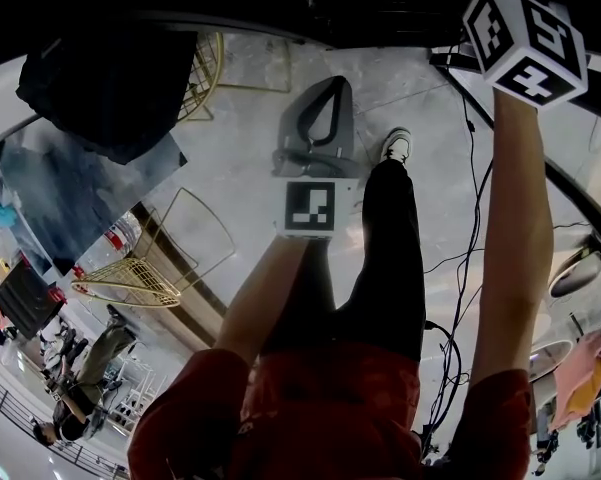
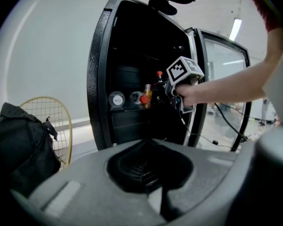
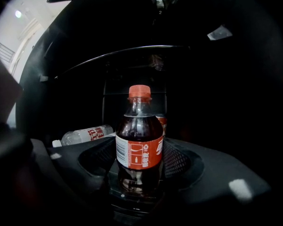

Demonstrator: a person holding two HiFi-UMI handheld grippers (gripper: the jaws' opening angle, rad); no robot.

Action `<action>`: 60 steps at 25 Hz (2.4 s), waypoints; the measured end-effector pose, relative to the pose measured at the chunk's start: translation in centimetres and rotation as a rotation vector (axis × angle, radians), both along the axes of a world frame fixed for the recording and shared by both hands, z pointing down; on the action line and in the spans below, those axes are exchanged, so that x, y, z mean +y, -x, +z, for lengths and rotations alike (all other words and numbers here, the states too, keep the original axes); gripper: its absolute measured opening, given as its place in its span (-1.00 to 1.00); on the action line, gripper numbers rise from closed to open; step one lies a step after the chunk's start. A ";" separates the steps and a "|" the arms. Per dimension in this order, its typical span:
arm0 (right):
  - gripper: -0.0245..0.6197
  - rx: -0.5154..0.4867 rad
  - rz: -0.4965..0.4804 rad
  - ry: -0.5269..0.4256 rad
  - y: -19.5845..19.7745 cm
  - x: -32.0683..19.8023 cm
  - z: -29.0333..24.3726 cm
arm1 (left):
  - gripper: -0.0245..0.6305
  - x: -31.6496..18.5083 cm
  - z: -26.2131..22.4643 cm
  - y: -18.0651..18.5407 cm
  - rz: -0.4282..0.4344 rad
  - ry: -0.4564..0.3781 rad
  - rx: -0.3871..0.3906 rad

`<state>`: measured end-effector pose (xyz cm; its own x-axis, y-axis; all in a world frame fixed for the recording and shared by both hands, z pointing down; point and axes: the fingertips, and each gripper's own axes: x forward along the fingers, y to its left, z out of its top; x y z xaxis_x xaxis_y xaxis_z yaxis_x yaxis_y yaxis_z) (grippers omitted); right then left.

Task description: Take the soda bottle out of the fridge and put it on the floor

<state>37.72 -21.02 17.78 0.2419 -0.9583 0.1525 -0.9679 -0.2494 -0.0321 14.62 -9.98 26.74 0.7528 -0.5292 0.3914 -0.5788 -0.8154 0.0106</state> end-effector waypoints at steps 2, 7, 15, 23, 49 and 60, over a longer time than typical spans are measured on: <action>0.00 -0.002 -0.007 0.003 0.0 0.1 0.1 | -0.93 0.0 -0.1 0.1 -0.015 0.004 0.004; 0.00 -0.010 -0.013 -0.002 0.3 0.9 0.2 | -0.93 0.1 -0.2 0.2 -0.049 -0.001 0.002; 0.00 -0.010 -0.049 -0.016 1.9 3.8 -0.6 | -0.93 0.7 -2.2 0.0 -0.099 -0.035 -0.002; 0.00 -0.064 -0.086 -0.038 4.3 8.7 -2.3 | -0.93 0.7 -4.9 0.2 -0.152 -0.081 0.003; 0.00 -0.197 -0.154 0.153 25.4 23.8 -10.1 | -0.93 6.7 -20.2 17.9 -0.213 -0.073 0.013; 0.00 -0.152 -0.176 0.096 31.3 27.8 -20.2 | -0.93 9.4 -30.0 24.0 -0.206 -0.147 0.071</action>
<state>6.46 6.74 -2.41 0.0399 -0.9628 0.2672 -0.9825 -0.0865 -0.1651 -9.39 -0.63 -3.28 0.6461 -0.7215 0.2489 -0.7349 -0.6761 -0.0524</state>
